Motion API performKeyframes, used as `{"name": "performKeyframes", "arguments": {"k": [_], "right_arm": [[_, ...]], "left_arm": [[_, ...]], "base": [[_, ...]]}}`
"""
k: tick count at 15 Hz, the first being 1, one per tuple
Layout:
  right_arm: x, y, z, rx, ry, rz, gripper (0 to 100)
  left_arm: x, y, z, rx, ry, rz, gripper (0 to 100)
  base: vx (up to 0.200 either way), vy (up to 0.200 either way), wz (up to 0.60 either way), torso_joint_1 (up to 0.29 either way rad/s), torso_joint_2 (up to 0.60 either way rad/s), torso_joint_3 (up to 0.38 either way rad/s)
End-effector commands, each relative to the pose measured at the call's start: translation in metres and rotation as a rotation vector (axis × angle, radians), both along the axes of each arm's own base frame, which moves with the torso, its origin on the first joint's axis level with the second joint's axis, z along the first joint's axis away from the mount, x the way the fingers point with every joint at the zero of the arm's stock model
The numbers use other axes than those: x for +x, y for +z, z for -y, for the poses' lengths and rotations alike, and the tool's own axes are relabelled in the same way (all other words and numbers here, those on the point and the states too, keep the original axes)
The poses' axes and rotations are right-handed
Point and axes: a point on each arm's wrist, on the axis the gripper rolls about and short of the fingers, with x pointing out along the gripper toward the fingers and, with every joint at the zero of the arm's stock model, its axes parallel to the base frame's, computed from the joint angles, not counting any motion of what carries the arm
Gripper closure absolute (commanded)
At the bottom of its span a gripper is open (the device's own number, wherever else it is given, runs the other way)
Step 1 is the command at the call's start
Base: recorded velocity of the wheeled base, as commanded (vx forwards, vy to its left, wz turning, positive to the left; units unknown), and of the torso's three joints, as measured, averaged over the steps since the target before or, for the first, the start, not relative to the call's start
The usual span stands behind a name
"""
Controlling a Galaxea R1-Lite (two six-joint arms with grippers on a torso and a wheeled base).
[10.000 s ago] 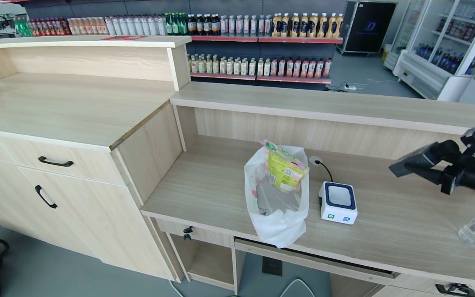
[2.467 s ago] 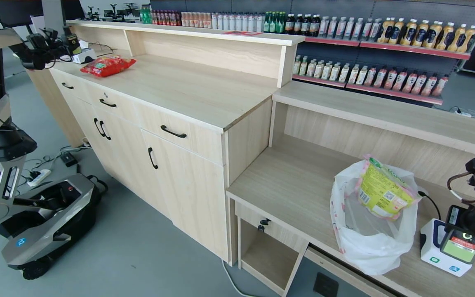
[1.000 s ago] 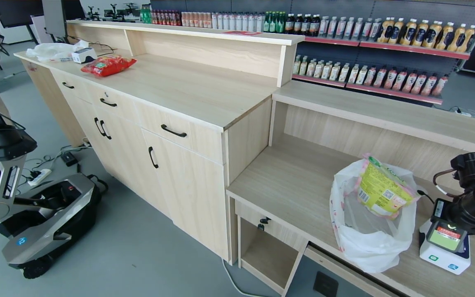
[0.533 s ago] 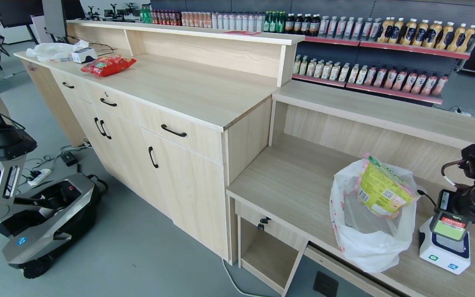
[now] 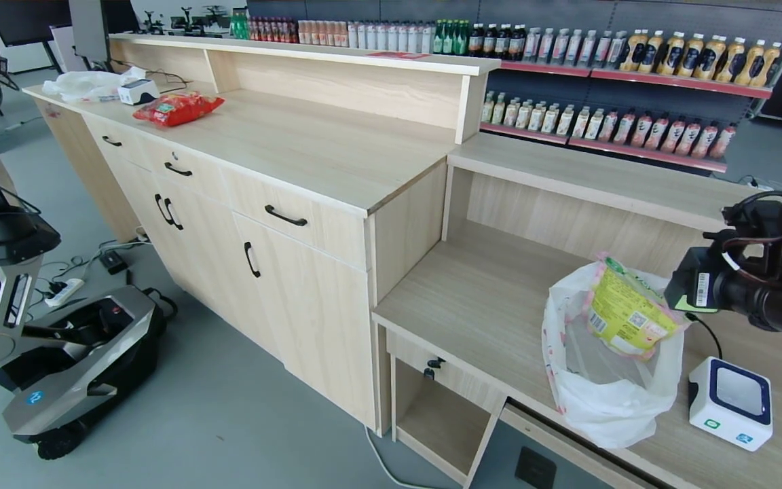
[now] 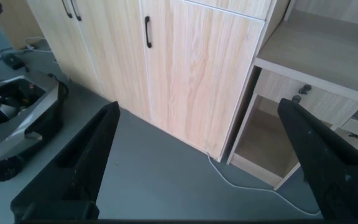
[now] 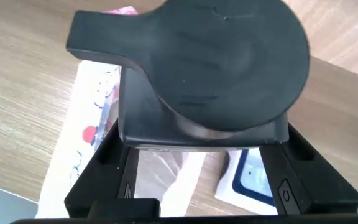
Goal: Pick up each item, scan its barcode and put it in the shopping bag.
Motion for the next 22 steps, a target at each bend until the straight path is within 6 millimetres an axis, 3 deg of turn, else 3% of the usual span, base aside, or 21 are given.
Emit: {"name": "performKeyframes", "arguments": {"k": [1, 3, 6, 11, 13, 22], "right_arm": [[0.006, -0.031, -0.015, -0.023, 0.068, -0.054, 100], [0.011, -0.058, -0.015, -0.064, 0.088, -0.118, 100], [0.010, -0.084, -0.010, -0.087, 0.086, -0.206, 100], [0.021, -0.108, -0.002, -0.085, 0.065, -0.229, 100], [0.030, -0.125, 0.010, -0.081, 0.030, -0.231, 100], [0.063, -0.149, 0.018, -0.036, 0.092, -0.169, 100]], "left_arm": [[0.000, 0.000, 0.000, 0.000, 0.000, -0.001, 0], [0.000, 0.000, 0.000, 0.000, 0.000, -0.001, 0], [0.000, 0.000, 0.000, 0.000, 0.000, -0.001, 0], [0.000, 0.000, 0.000, 0.000, 0.000, -0.001, 0], [0.000, 0.000, 0.000, 0.000, 0.000, -0.001, 0], [0.000, 0.000, 0.000, 0.000, 0.000, -0.001, 0]], "base": [[0.000, 0.000, 0.60, 0.002, 0.00, 0.007], [0.000, 0.000, 0.00, 0.000, 0.00, 0.000], [0.000, 0.000, 0.00, 0.000, 0.00, 0.000], [0.000, 0.000, 0.00, 0.000, 0.00, 0.000], [0.000, 0.000, 0.00, 0.000, 0.00, 0.000], [0.000, 0.000, 0.00, 0.000, 0.00, 0.000]]}}
